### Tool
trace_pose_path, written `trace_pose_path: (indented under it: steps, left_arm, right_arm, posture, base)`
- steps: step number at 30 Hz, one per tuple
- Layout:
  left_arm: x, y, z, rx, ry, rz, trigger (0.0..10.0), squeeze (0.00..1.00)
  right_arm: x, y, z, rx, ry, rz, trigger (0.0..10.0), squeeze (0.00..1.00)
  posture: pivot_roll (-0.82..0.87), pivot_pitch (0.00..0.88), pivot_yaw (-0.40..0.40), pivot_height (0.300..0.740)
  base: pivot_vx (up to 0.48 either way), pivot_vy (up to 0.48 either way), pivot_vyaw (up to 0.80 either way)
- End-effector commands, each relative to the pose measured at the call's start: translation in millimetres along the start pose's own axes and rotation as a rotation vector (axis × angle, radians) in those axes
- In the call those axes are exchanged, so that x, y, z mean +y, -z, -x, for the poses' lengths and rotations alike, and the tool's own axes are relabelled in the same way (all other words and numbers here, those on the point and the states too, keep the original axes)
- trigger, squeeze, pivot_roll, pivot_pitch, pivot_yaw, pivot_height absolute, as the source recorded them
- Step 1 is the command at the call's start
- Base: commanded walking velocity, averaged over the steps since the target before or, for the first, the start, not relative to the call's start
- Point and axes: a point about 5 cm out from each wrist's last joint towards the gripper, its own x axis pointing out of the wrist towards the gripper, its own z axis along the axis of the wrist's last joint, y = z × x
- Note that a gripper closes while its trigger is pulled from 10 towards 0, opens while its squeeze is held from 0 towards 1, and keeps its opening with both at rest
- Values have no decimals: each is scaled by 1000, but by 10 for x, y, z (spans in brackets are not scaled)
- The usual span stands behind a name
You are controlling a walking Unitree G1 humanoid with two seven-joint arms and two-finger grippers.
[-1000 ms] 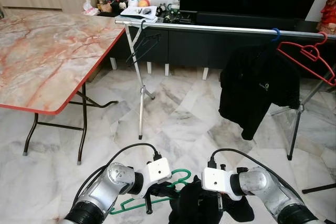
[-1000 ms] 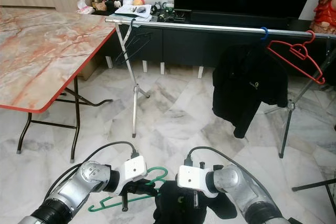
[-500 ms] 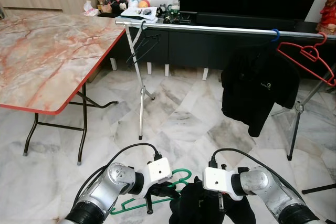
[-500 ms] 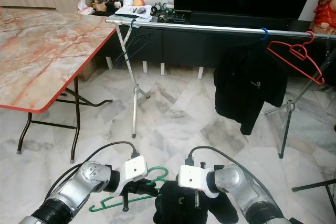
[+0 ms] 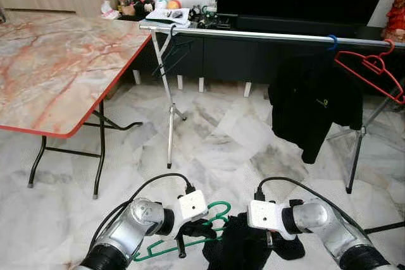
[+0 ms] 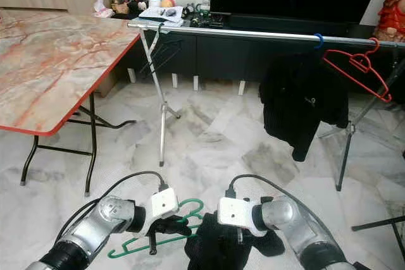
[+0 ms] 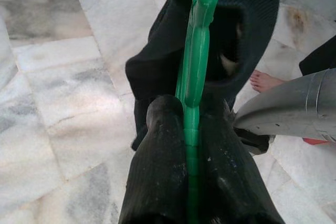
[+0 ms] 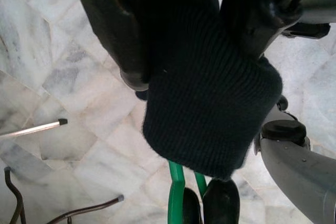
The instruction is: Hang hanger
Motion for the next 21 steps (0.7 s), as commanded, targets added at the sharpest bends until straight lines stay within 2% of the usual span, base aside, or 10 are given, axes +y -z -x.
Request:
trace_pose_path:
  steps: [1, 2, 5, 6, 7, 8, 12, 14, 17, 21]
  left_arm:
    - [60, 1, 47, -30, -60, 17, 0, 0]
    - [65, -1, 46, -33, -67, 17, 0, 0]
    - [69, -5, 43, -37, -73, 18, 0, 0]
    - [68, -8, 42, -38, -74, 17, 0, 0]
    - [68, -10, 40, -40, -74, 17, 0, 0]
    - [67, -12, 33, -42, -75, 17, 0, 0]
    - [68, -15, 21, -48, -81, 20, 0, 0]
    - [72, -16, 15, -53, -90, 22, 0, 0]
    - [74, -15, 17, -54, -93, 23, 0, 0]
    - [74, -9, 17, -54, -91, 26, 0, 0]
  right_arm:
    - [19, 20, 25, -10, 5, -6, 10000, 141]
    - [20, 20, 26, -14, 9, -7, 10000, 0]
    - [25, 11, 21, -38, 25, -28, 9608, 0]
    - [26, 1, 17, -52, 31, -32, 5647, 0]
    - [25, -8, 13, -64, 40, -39, 2392, 0]
    - [18, -23, 13, -86, 62, -50, 0, 0]
    - [-30, -53, 29, -139, 137, -86, 0, 0]
    - [-50, -56, 50, -198, 198, -143, 0, 0]
    - [-42, -54, 62, -227, 215, -170, 0, 0]
    - [27, -33, 67, -277, 228, -225, 627, 0]
  posture:
    - [45, 67, -17, 740]
    - [45, 68, -18, 740]
    - [45, 68, -18, 740]
    - [45, 68, -18, 740]
    - [45, 68, -18, 740]
    - [45, 68, -18, 740]
    - [45, 71, -21, 740]
    - [45, 72, -20, 740]
    - [47, 74, -19, 740]
    - [45, 75, -17, 740]
  base:
    - [0, 0, 0]
    - [0, 0, 0]
    - [0, 0, 0]
    - [0, 0, 0]
    - [0, 0, 0]
    - [0, 0, 0]
    - [0, 0, 0]
    - [0, 0, 0]
    - [0, 0, 0]
    - [0, 0, 0]
